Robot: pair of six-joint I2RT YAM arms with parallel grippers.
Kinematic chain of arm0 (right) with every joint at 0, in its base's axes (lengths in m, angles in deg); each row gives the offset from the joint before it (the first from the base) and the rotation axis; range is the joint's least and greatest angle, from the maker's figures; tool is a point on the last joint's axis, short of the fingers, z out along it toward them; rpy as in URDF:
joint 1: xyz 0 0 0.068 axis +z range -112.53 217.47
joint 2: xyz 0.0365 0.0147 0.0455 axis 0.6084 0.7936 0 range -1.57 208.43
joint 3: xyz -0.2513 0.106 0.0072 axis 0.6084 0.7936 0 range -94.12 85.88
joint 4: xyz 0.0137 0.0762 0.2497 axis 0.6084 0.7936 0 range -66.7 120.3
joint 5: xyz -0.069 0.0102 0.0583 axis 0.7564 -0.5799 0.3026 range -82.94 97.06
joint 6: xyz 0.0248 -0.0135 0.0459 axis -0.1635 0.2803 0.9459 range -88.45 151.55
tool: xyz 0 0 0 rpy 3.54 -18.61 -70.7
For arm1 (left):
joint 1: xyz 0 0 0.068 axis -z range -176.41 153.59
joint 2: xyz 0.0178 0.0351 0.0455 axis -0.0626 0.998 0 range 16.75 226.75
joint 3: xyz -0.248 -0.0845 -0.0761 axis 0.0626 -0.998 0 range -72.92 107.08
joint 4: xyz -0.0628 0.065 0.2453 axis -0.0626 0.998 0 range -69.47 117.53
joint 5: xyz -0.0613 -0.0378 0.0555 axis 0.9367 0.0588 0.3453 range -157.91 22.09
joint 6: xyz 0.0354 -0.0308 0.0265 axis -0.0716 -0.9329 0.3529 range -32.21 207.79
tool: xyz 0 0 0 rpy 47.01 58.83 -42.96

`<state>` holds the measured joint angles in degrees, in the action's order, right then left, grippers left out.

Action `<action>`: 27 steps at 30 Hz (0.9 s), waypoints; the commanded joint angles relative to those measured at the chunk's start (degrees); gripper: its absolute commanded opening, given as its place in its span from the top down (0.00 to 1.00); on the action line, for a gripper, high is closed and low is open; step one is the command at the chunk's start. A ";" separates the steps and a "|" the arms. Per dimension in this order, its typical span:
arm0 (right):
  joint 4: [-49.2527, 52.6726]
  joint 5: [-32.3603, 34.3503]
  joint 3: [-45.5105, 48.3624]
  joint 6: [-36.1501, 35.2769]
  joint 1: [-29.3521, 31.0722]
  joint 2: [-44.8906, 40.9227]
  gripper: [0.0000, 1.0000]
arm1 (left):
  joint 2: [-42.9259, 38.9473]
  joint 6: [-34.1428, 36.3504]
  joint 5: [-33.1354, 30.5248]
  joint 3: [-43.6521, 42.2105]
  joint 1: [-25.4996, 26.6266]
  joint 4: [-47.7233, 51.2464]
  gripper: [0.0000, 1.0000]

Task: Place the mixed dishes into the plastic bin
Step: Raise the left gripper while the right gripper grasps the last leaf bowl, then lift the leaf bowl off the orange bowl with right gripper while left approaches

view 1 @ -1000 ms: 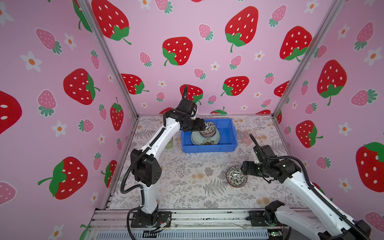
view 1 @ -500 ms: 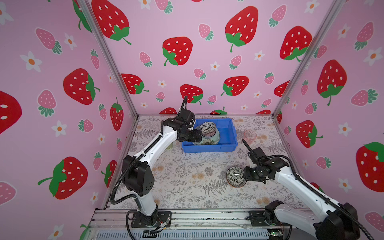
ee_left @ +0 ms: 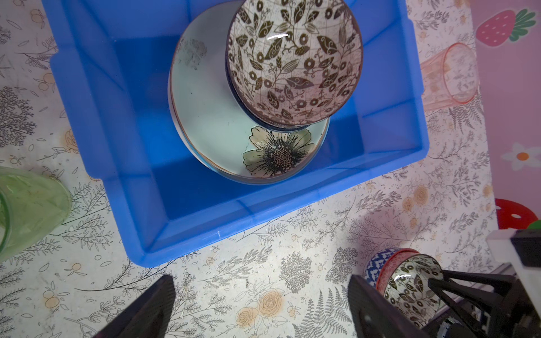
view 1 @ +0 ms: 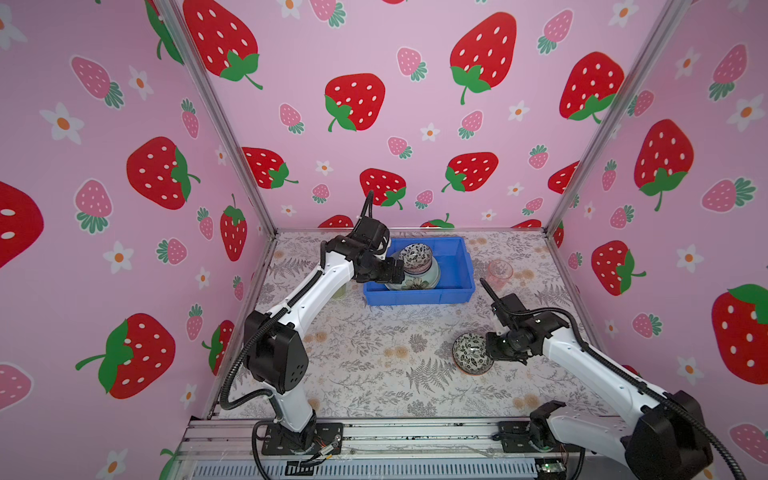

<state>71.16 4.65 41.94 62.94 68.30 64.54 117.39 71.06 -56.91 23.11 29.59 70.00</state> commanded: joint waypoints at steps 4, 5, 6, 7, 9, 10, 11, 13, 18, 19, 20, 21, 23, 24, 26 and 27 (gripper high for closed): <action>-0.58 0.19 0.06 -0.92 -0.34 0.55 0.74 | -1.94 -0.25 1.00 -0.40 -0.09 -0.25 0.05; -0.52 0.22 -0.05 -1.05 -0.33 0.72 0.75 | -1.87 -0.46 1.21 -0.39 -0.24 -0.24 0.05; -0.53 0.26 -0.03 -1.08 -0.33 0.79 0.77 | -1.91 -0.49 1.44 -0.40 -0.33 -0.31 0.05; -0.54 0.22 -0.06 -1.10 -0.33 0.68 0.78 | -1.93 -0.62 1.47 -0.34 -0.40 -0.32 0.05; -0.63 0.24 0.00 -1.08 -0.33 0.60 0.80 | -1.94 -0.75 1.72 -0.43 -0.59 -0.42 0.05; -0.57 0.22 -0.01 -1.08 -0.33 0.53 0.81 | -1.90 -0.73 1.74 -0.49 -0.66 -0.41 0.05; -0.58 0.25 -0.05 -1.08 -0.33 0.45 0.82 | -1.94 -0.87 1.88 -0.49 -0.63 -0.40 0.05; -0.72 0.14 -0.03 -0.99 -0.33 0.40 0.84 | -1.94 -0.93 2.16 -0.49 -0.69 -0.35 0.05; -0.99 -0.13 0.12 -1.09 -0.33 0.17 0.85 | -2.03 -1.15 2.29 -0.54 -0.99 -0.43 0.05; -1.11 -0.18 0.15 -1.01 -0.33 0.21 0.85 | -2.07 -1.20 2.52 -0.45 -1.04 -0.41 0.05; -1.26 -0.27 0.26 -1.03 -0.33 0.29 0.85 | -2.10 -1.12 2.62 -0.47 -1.08 -0.40 0.05; -1.44 -0.36 0.26 -1.07 -0.31 0.39 0.84 | -2.16 -1.29 2.65 -0.49 -1.12 -0.42 0.05; -1.65 -0.52 0.26 -1.08 -0.34 0.55 0.85 | -2.24 -1.31 2.79 -0.49 -1.21 -0.47 0.05; -1.78 -0.53 0.20 -1.16 -0.33 0.59 0.85 | -2.19 -1.24 2.87 -0.49 -1.26 -0.42 0.05; -1.85 -0.48 0.15 -1.34 -0.33 0.94 0.85 | -1.99 -1.40 3.26 -0.43 -1.39 -0.42 0.05; -1.89 -0.48 0.16 -1.36 -0.33 0.96 0.85 | -1.91 -1.60 3.61 -0.40 -1.55 -0.42 0.05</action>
<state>69.58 4.65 41.94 62.07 68.24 64.93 116.78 69.75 -54.70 22.82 28.47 69.59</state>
